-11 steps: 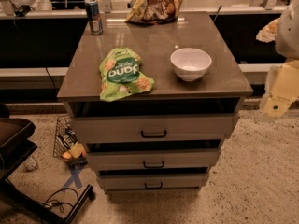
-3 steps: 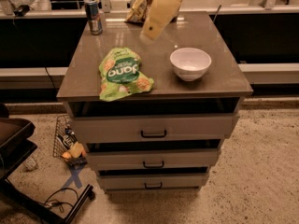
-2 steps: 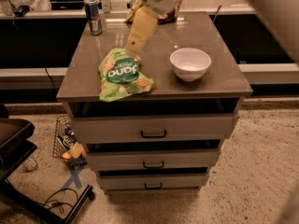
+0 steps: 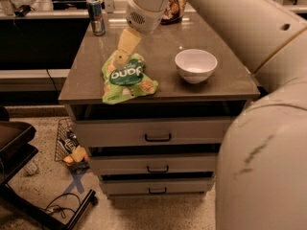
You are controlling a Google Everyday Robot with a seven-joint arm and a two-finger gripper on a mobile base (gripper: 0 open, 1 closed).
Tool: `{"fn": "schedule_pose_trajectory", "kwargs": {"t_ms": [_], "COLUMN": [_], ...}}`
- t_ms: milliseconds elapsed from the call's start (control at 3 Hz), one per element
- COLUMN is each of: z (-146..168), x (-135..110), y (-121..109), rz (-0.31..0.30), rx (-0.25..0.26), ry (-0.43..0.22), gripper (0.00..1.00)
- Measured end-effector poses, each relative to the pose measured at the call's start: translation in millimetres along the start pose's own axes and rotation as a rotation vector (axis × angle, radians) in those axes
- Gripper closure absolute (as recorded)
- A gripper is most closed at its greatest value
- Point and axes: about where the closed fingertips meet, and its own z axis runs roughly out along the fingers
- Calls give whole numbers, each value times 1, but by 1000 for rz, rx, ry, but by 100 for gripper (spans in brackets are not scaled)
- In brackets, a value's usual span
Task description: Move green rice chip bag near redbull can
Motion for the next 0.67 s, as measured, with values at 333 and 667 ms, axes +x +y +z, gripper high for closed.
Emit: {"fn": "schedule_pose_trajectory", "kwargs": {"t_ms": [333, 667], "z": [26, 42], "x": [-6, -1], "y": [-9, -10], "rz": [2, 9], "rx": [-19, -32], "ry": [-25, -43], "gripper": [0, 0]}}
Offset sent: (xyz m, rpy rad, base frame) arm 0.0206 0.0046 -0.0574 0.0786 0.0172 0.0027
